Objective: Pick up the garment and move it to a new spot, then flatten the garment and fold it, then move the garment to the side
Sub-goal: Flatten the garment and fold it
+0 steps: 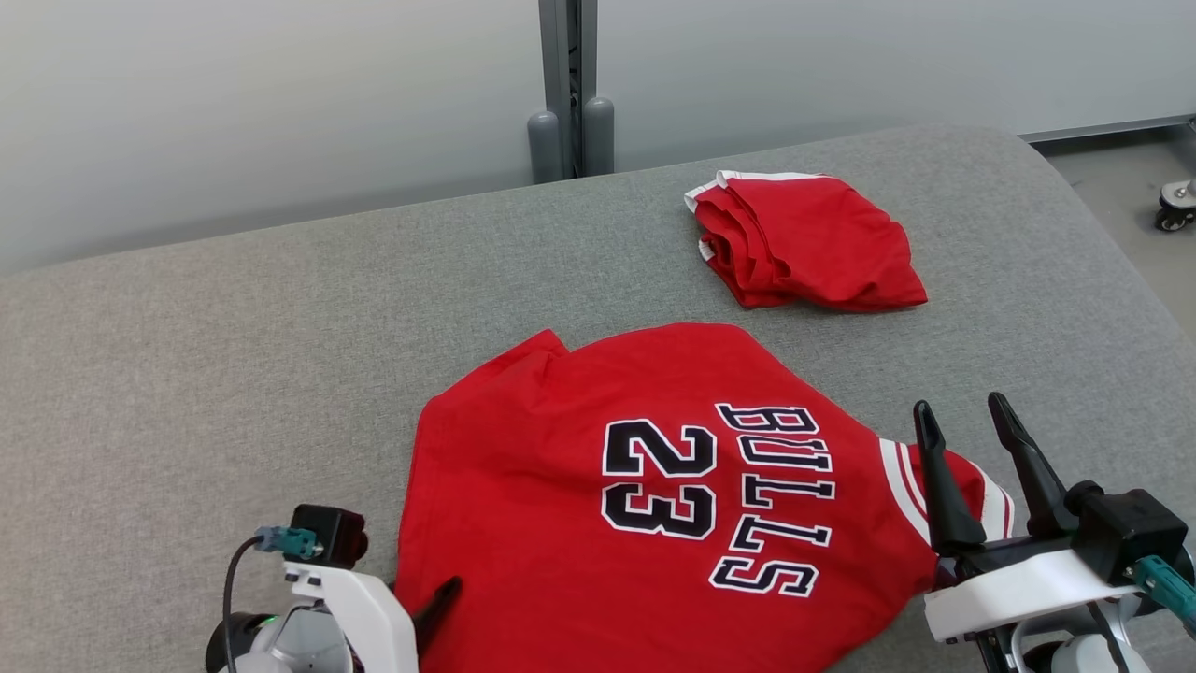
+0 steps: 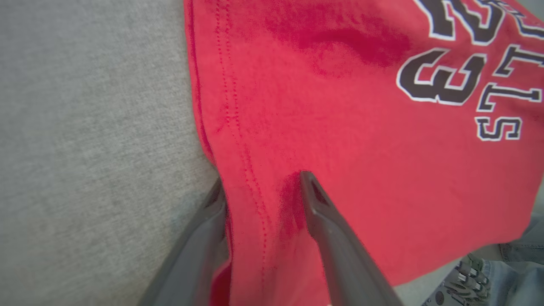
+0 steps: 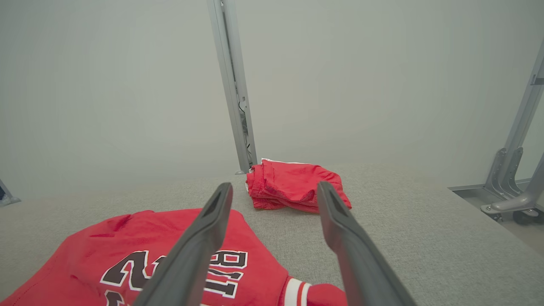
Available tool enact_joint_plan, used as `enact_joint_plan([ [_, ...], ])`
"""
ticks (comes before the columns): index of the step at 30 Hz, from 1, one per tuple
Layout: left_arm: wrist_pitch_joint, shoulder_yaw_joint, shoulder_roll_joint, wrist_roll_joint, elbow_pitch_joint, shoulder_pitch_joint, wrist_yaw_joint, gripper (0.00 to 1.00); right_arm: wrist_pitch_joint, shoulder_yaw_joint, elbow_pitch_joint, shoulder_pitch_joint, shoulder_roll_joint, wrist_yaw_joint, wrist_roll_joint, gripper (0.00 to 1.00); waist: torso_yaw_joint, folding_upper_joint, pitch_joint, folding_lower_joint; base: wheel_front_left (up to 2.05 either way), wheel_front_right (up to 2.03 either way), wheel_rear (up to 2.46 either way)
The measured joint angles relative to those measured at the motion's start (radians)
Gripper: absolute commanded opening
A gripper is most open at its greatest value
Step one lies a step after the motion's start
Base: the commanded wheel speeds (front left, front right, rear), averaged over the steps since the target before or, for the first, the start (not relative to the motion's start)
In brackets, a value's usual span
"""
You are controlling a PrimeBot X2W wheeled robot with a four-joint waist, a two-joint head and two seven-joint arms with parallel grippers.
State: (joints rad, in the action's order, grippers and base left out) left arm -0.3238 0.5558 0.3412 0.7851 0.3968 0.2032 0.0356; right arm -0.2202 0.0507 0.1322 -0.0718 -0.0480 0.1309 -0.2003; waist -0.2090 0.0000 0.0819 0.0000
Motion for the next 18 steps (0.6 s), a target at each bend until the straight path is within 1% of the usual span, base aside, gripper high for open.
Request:
enact_joint_plan([
  [1, -0.002, 0.002, -0.005, 0.006, 0.0, 0.004, 0.006, 0.0, 0.0, -0.001, 0.0, 0.0, 0.0, 0.0, 0.0, 1.0, 0.0, 0.0, 0.0, 0.0, 0.0, 0.0, 0.0],
  [4, -0.007, 0.005, -0.004, 0.01, -0.007, 0.006, 0.018, 0.0, -0.002, -0.006, 0.003, 0.0, 0.0, 0.0, -0.001, 1.0, 0.003, 0.0, -0.002, 0.0, 0.0, 0.0, 0.0],
  [9, 0.023, -0.041, 0.005, 0.037, -0.044, 0.032, 0.022, 0.0, -0.007, -0.008, 0.008, 0.0, 0.0, 0.0, -0.003, 1.0, 0.021, 0.0, -0.007, 0.0, 0.0, 0.0, 0.0],
  [14, 0.029, -0.106, 0.07, 0.053, -0.052, 0.075, 0.01, 0.0, -0.009, -0.004, 0.013, -0.002, 0.0, 0.0, -0.003, 1.0, 0.038, 0.0, -0.011, 0.0, 0.0, 0.0, 0.0],
  [18, 0.025, -0.162, 0.112, 0.094, -0.021, 0.1, 0.011, 0.0, -0.009, -0.003, 0.014, -0.007, 0.0, 0.0, -0.003, 1.0, 0.042, 0.0, -0.006, 0.0, 0.0, 0.0, 0.0],
])
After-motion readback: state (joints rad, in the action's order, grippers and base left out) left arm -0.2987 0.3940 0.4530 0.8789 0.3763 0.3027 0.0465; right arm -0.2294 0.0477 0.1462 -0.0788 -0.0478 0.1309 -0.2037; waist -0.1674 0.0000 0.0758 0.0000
